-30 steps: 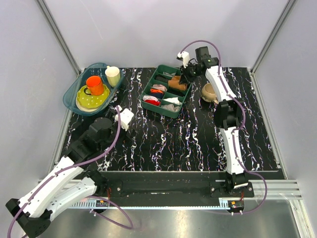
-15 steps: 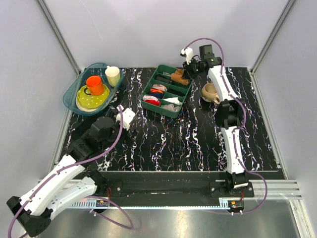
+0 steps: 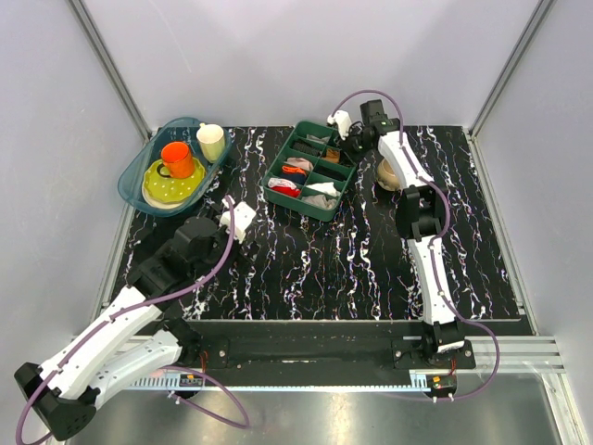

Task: Roll the underwear
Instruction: Place the underwear in the storage box.

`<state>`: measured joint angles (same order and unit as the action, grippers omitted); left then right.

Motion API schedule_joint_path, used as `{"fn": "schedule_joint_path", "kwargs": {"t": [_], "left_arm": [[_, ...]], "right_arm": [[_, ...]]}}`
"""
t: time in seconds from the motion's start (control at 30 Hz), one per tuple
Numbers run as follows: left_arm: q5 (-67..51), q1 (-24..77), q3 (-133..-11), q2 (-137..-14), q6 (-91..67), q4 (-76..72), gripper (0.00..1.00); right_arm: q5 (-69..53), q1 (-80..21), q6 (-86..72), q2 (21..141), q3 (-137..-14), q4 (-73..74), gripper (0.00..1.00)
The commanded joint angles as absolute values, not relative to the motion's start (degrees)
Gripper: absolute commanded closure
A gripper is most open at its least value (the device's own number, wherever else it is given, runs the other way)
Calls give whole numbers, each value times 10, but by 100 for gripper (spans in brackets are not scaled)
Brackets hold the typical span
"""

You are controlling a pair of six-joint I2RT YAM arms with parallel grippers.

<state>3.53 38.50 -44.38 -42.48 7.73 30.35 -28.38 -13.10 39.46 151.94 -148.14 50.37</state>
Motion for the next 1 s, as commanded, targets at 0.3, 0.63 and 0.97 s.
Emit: {"fn": "schedule_joint_path", "kwargs": {"t": [0.3,0.63,0.97], "left_arm": [[51,383,-445,-416,81,289,1],[77,375,-439,-365,22,265,1],[-142,107,-475,-365,-138,304,1]], "right_arm": [[-269,-137,397,1427,-1507,530,25],[-304,-135,305,1207,-1390,540,0],[-170,-95,-19,856,-957,290,0]]}}
